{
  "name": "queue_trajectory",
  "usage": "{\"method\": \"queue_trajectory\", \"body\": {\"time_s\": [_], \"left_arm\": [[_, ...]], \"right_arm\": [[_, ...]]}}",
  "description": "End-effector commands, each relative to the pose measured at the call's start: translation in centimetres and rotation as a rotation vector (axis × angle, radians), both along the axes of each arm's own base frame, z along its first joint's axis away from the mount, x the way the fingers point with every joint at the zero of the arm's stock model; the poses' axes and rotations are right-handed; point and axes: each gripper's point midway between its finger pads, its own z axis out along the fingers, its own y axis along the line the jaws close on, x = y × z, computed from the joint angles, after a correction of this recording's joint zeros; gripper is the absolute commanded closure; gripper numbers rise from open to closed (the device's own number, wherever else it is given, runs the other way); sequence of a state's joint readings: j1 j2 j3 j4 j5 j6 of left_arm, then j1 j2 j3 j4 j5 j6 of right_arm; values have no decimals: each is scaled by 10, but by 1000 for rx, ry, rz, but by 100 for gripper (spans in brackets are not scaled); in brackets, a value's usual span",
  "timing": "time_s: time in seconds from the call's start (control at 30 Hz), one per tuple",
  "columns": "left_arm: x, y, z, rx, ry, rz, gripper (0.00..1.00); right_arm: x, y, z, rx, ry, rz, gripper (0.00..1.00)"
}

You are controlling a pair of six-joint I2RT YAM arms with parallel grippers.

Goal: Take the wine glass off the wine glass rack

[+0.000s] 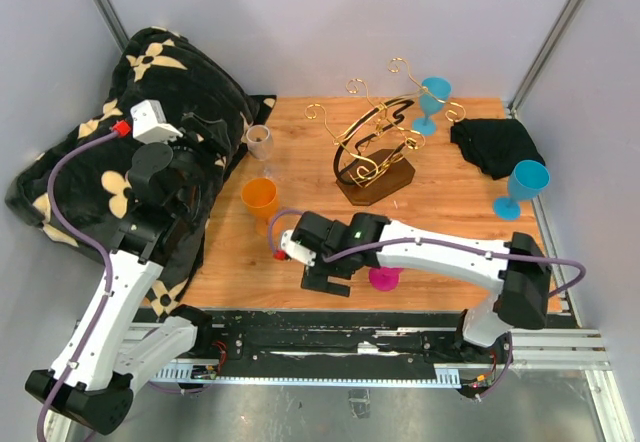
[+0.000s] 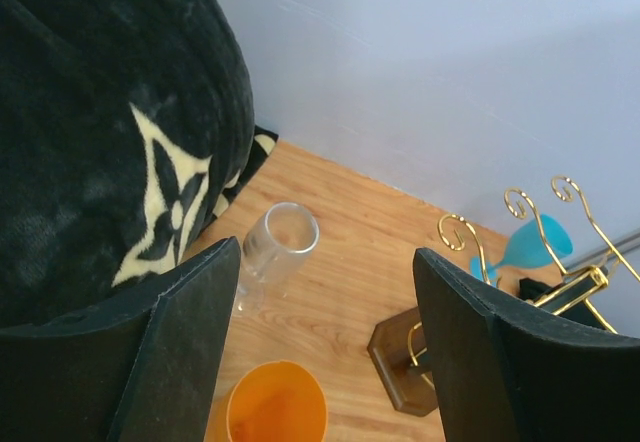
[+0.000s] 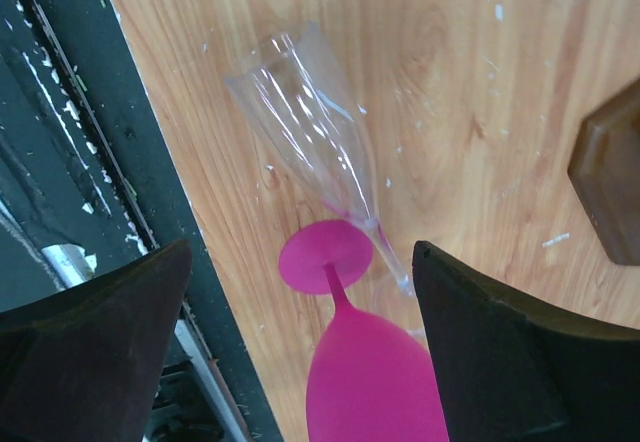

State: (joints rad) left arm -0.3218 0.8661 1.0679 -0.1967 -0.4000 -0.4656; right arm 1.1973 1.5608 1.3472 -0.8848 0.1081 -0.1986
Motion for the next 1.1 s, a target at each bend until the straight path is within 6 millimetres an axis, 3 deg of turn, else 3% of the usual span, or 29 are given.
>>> {"method": "queue_trajectory", "body": {"time_s": [0.0,0.27,0.5,0.57,0.67,0.7,0.8,0.9,1.07], "left_arm": [[-2,1,4,-25,-4,-3,24],[-6,5,9,-2,-15,6,22],[-7,5,9,3,-11,0,21],[-7,5,10,4,-12,0,21],[-7,4,11,4,-14,-3,21],[-7,4,10,4,-12,-4,21],[-7,4,10,4,-11,-5,21],[-8,4,11,3,-14,-7,21],[-9,5,15,4,-21,-2,21]], "right_arm": [[-1,25,-27,4,-41,132,8],[-2,36,-76,-12,-34,210,9],[-4,40,-106,-69,12,249,15],[-6,37,-114,-104,34,253,20],[-6,30,-122,-164,67,250,34],[-5,31,-122,-171,73,246,46],[1,30,-120,-179,51,236,65],[13,33,-109,-170,-12,231,71],[41,48,-73,-80,-195,221,75]]}}
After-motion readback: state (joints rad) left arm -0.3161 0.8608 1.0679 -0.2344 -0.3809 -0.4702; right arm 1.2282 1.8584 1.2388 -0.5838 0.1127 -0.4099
